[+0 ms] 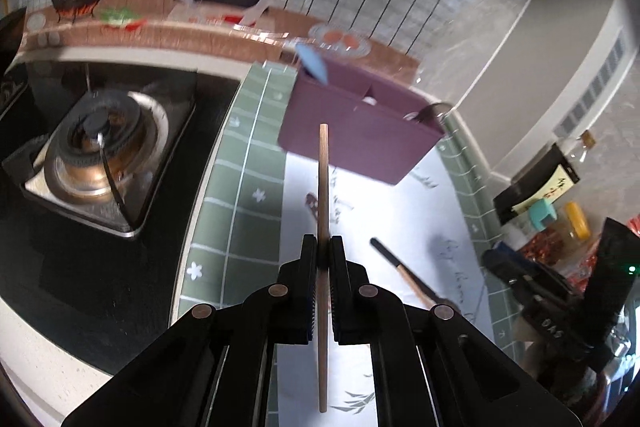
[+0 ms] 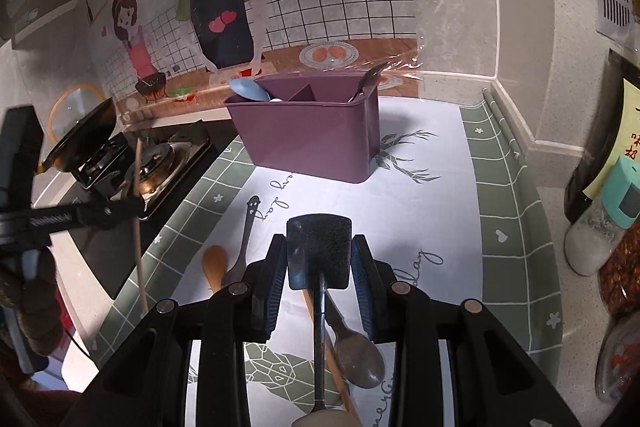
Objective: Organize utensils
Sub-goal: 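Lower the spatula and chopstick into the purple holder and open both grippers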
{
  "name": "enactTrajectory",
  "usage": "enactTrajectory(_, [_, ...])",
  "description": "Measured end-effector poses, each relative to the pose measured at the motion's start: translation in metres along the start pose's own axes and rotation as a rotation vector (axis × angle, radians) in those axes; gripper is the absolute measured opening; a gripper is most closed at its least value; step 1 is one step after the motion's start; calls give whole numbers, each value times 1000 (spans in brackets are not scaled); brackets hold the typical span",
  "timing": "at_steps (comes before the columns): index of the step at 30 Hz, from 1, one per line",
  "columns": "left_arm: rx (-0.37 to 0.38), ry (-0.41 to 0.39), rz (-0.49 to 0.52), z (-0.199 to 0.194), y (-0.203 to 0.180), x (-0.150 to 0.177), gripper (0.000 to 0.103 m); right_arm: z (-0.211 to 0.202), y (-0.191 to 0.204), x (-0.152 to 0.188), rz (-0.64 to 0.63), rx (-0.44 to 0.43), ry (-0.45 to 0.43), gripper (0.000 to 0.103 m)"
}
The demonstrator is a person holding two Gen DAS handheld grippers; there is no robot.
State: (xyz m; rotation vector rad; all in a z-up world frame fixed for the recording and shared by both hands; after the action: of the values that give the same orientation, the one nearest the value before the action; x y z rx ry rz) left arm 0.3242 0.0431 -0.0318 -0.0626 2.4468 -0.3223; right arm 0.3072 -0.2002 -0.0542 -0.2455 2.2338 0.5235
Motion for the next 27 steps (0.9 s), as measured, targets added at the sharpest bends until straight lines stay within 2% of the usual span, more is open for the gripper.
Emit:
enactTrajectory(4, [33,-34,8,-14,-4,-9,6,-3,7,-5,-8,-37,-1,29])
enactTrajectory(7, [103,-144,18,-49,-16,-44,6,-23,17,-33,-32,-49,-72,29])
enactTrajectory(10, [170,-292,53,-92,-32,-90,6,-66,36,-89,-112,-42,-240,29])
enactTrajectory(13, [219,-441,49,-126,-45,-142,6,-106,56,-151,-180,9,-408,29])
enactTrajectory(15, [194,-563,59,-138,-54,-168,6,-120,62,-182,-203,40,-501,29])
enactTrajectory(17, [161,-648,62,-137,-58,-183,6,-121,61,-205,-203,88,-558,29])
enactTrajectory(21, [152,-675,23,-108,-55,-206,6,-95,42,-229,-126,80,-555,29])
enactTrajectory(27, [115,-630,41,-39,-55,-213,6,-31,24,-230,-102,81,-471,29])
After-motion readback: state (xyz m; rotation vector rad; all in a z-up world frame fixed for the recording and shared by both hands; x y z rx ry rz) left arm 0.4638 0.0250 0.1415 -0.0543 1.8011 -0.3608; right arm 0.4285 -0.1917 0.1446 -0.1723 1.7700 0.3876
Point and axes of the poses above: each gripper's, at about its wrist camera, not at the fingertips, and z roughly the way its jaws point, y to its left, x to its underside, the point moved 1 cm from there along z, roughly the way its jaws point, and after that the axes turned 8 degrees about -x, right-handed, at the moved point
